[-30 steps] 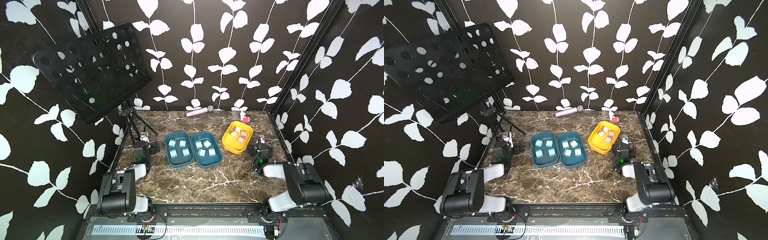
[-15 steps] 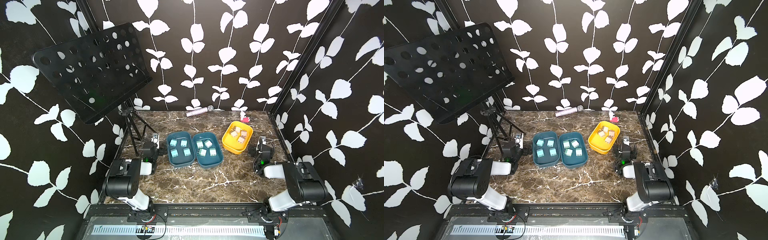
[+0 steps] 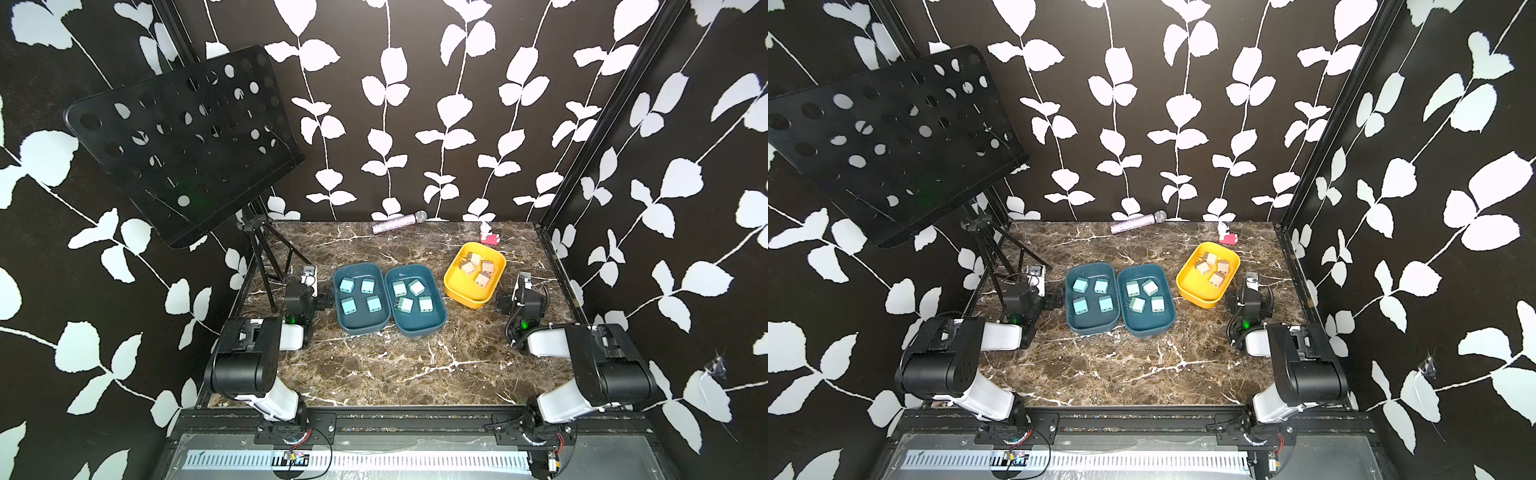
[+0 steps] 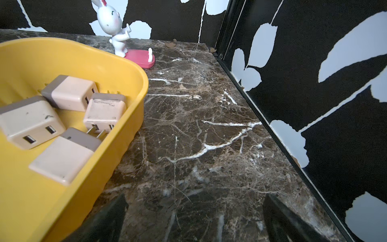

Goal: Place the plugs by color into the storage box
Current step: Reset both arms

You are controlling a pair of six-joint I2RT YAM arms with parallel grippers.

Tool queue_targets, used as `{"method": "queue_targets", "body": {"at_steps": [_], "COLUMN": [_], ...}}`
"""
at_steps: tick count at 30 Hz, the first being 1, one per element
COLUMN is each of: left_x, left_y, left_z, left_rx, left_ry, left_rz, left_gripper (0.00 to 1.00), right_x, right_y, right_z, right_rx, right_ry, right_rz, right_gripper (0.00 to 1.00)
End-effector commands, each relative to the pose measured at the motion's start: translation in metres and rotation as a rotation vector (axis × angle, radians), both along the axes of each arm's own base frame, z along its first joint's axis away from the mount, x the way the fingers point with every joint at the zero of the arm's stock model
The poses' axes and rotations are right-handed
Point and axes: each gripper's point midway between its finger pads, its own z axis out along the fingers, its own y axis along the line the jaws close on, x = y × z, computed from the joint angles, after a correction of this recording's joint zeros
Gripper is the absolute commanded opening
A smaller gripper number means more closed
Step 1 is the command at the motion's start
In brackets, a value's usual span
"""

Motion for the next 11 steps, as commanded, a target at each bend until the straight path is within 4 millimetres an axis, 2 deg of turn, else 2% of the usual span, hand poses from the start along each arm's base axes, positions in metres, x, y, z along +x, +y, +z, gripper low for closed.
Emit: {"method": "queue_targets", "body": {"at_steps": [1,11], "left_x": [0.0034,0.0029], "left_y": [0.0005,0.0007], "left_z": [0.0108,0.0106], "left_rx": [0.010,0.009], "left_ry": [-0.025,-0.026], "left_rz": [0.000,-0.001], "left_gripper": [0.99,0.99], "right_x": [0.0067,0.0067], "right_y": [0.0005,0.0001], "right_z": [0.0174,0.0179], "right_rx": [0.003,0.003], "right_ry": [-0.071,-0.073], "right_rz": [0.000,-0.001], "right_gripper": [0.99,0.99]}}
